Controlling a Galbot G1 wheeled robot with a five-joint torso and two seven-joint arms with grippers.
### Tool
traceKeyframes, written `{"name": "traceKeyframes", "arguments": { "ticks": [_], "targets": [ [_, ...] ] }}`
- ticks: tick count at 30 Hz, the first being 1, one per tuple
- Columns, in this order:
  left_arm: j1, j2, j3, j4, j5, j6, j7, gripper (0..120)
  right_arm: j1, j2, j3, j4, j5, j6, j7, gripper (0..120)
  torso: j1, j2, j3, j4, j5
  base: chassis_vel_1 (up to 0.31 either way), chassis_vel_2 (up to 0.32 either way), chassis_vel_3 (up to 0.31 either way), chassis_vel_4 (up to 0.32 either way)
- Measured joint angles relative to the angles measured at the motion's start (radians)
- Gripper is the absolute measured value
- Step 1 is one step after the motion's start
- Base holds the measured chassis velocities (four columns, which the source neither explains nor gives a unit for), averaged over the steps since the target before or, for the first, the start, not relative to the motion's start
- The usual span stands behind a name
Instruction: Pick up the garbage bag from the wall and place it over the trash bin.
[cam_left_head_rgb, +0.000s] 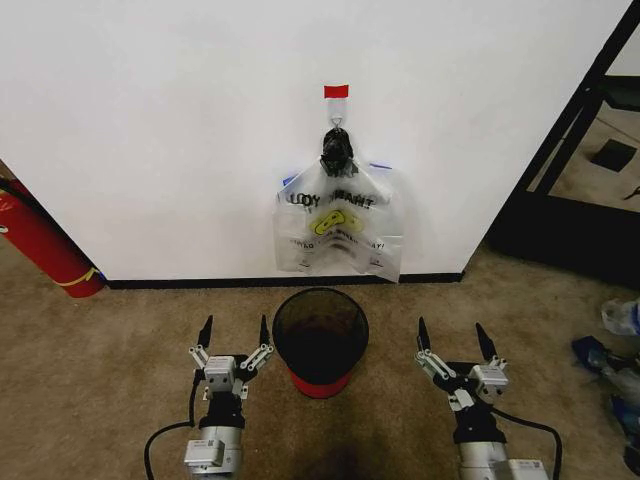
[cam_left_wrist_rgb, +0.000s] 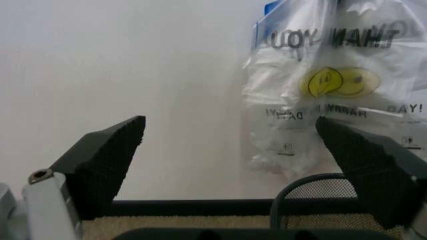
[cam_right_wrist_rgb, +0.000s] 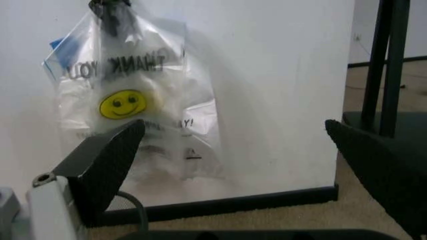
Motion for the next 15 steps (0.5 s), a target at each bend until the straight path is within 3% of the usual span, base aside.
{"name": "traceKeyframes", "arguments": {
  "ticks": [9, 15],
  "targets": [
    [0.009, -0.002, -0.007, 0.008, -0.002, -0.011, -0.002, 100, 0.096, -0.027, -0.039, -0.049, 0.007, -0.049, -0.005, 100, 0.0, 0.0, 0.0, 0.0001, 0.0, 0.0, 0.0, 0.0, 0.0],
    [0.021, 0.003, -0.014, -0.004, 0.005, -0.012, -0.002, 100, 0.256, -0.088, -0.098, -0.101, 0.152, -0.114, -0.047, 100, 0.0, 0.0, 0.0, 0.0, 0.0, 0.0, 0.0, 0.0, 0.0]
  ]
}}
